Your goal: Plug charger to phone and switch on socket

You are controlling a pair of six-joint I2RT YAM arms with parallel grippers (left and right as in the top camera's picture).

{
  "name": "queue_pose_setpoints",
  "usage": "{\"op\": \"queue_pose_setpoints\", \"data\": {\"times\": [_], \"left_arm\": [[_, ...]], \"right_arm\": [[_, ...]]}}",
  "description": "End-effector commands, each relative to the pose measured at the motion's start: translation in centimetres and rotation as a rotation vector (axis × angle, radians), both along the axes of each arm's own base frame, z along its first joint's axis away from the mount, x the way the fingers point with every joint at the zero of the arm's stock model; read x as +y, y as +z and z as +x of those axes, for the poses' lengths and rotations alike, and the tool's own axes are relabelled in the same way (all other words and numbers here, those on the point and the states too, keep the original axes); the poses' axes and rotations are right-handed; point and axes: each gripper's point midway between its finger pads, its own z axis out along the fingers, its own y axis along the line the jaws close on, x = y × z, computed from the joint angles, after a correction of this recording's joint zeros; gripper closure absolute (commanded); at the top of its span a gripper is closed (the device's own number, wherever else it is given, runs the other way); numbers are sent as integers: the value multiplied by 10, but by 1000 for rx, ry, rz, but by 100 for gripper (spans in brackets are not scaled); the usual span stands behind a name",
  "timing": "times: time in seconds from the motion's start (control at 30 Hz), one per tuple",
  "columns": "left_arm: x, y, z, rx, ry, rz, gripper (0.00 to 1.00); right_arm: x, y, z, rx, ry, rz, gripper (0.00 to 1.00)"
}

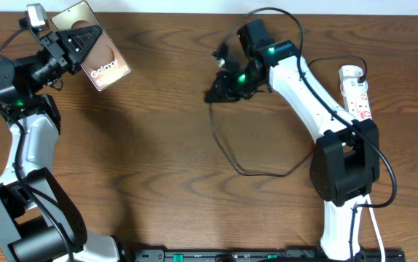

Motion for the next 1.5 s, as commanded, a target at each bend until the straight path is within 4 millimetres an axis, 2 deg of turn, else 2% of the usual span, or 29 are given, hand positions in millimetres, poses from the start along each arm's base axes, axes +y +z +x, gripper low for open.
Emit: {"op": "queue_pose_setpoints", "data": {"times": [0.0,0.07,0.23,0.37,0.5,0.97,1.47], "left_arm": [[-4,15,-4,-32,-6,6,93],[-8,15,-4,-32,-15,6,93],[-29,15,-5,-32,-64,6,93],[-46,15,-6,-29,-105,3,93],[-54,15,-8,-26,-125,2,93],[-88,14,-15,-26,-216,7,93],[-92,15,-14,-30,-216,5,92]], "right_arm": [[27,74,-37,-65,256,445,99],[34,89,-46,-70,305,536,99],[55,104,-66,-91,399,633,99],[67,105,-78,-96,438,641,99],[68,113,-82,-93,461,687,99],[70,121,-79,-105,476,720,99],[78,130,-73,-120,489,727,99]]}}
